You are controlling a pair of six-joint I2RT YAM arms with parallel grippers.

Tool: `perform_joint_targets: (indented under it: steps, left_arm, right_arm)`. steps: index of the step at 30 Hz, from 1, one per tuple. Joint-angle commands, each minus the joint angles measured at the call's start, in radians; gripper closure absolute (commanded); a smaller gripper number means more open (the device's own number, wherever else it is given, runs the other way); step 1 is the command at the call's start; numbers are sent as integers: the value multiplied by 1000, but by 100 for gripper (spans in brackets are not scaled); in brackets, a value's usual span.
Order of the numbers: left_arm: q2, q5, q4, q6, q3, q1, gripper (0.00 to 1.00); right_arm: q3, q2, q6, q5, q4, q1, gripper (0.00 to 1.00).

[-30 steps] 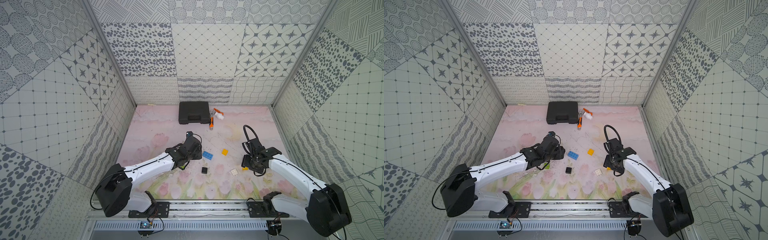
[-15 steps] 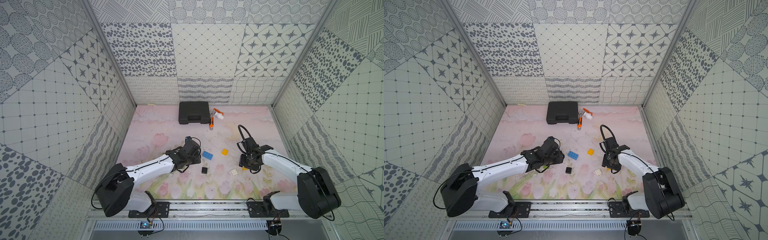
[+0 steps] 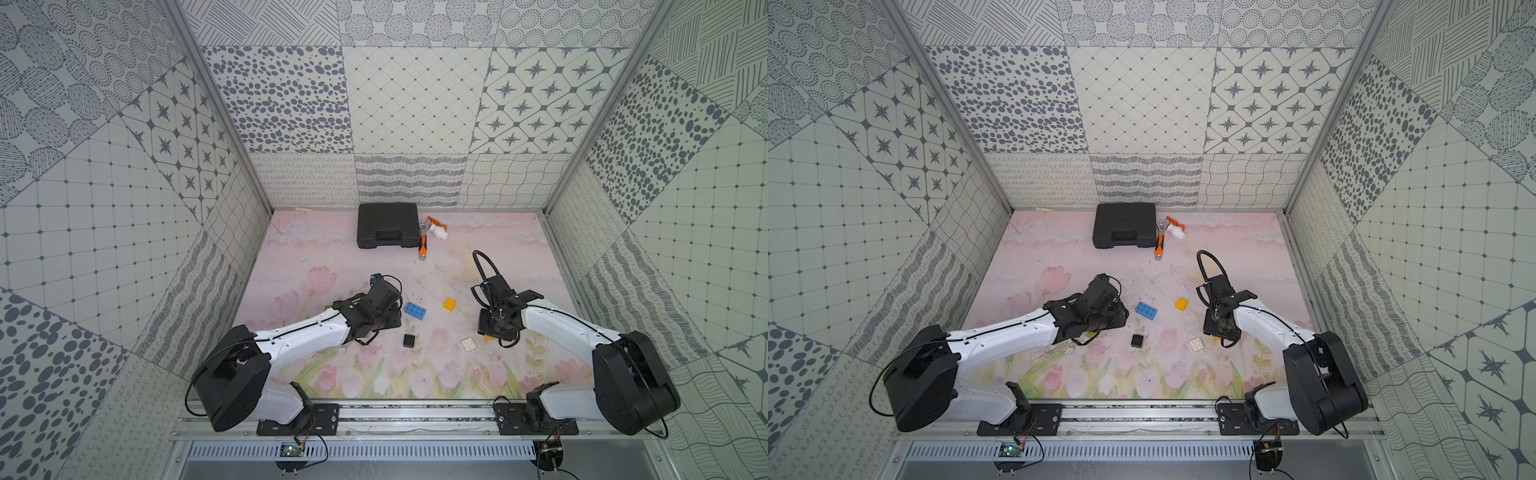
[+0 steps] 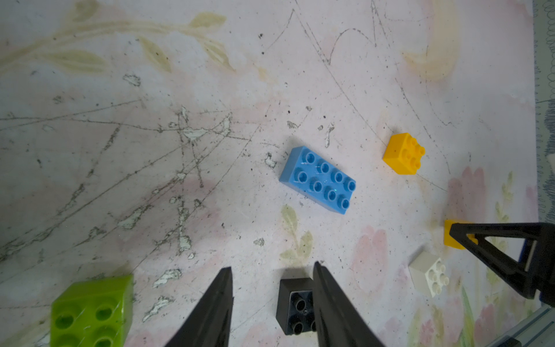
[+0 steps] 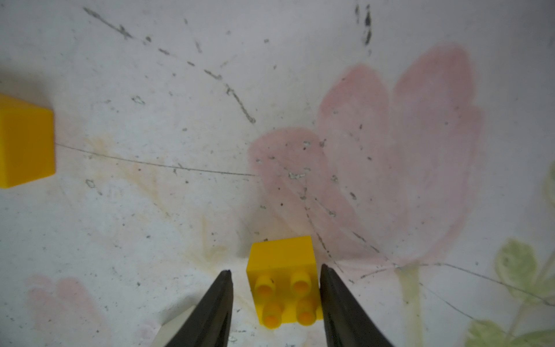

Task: Assemble the number 4 with lego
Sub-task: Pick up the lego brick from the center of the board, then assemble the lego brick with the lego brick.

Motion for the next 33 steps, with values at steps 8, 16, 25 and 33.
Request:
perform_joint_targets:
  steps: [8,16,25,33]
  left_arm:
    - [15,0,21,-5,4,-3,54]
    - [24,-5,39,-11,-1,9,55]
    - [38,34,71,-18,-20,37,56]
    - [45,96,119,-34,-62,85,57]
  right_arm:
    - [25,25,-8,33,-5,32,70]
    - [185,-40,59,22,-78,124,73]
    - [427,188,242,43,-26,230,76]
    - [498,320,312,131,-75,266,78]
